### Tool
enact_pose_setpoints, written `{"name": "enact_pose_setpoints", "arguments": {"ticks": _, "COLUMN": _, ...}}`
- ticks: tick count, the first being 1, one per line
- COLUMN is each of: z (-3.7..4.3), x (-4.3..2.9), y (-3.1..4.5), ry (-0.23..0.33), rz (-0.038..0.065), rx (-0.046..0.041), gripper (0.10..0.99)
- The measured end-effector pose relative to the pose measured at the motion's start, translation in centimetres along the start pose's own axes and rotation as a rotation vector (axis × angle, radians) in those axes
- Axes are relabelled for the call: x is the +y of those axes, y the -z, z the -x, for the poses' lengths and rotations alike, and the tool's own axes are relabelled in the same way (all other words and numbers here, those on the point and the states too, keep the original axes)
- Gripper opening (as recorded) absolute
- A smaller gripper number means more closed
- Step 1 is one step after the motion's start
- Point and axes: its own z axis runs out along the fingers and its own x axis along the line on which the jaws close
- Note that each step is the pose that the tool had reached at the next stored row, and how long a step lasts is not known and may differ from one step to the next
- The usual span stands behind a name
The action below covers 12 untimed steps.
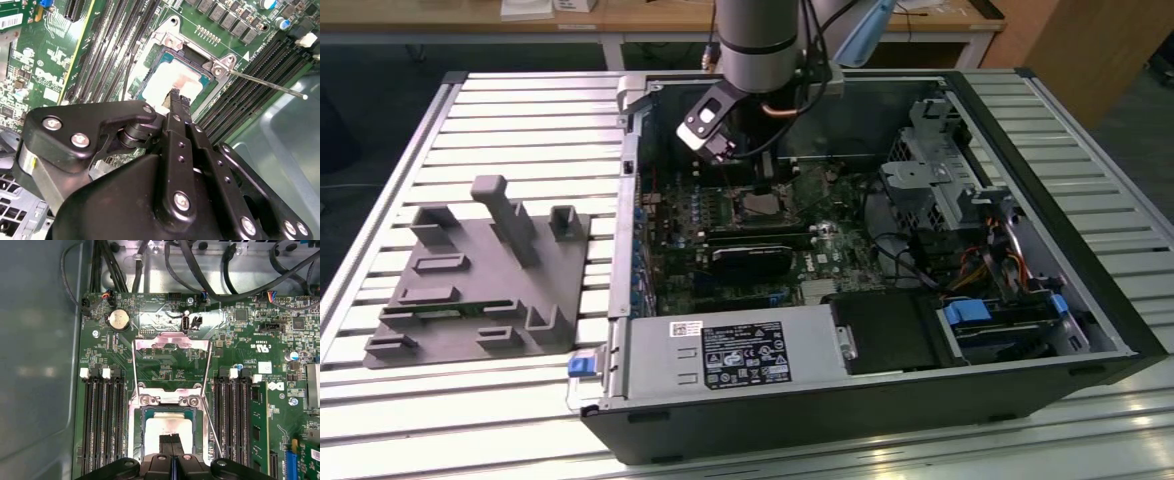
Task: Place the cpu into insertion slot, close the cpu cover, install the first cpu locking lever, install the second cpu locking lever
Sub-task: 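Close the cpu cover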
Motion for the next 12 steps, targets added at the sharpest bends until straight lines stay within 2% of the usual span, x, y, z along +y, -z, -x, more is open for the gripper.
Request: {"name": "enact_pose_setpoints", "arguments": {"ticks": 12, "z": -0.07, "x": 0.33, "y": 3.23, "ry": 0.000, "rz": 0.000, "rx": 0.0007, "gripper": 0.106}}
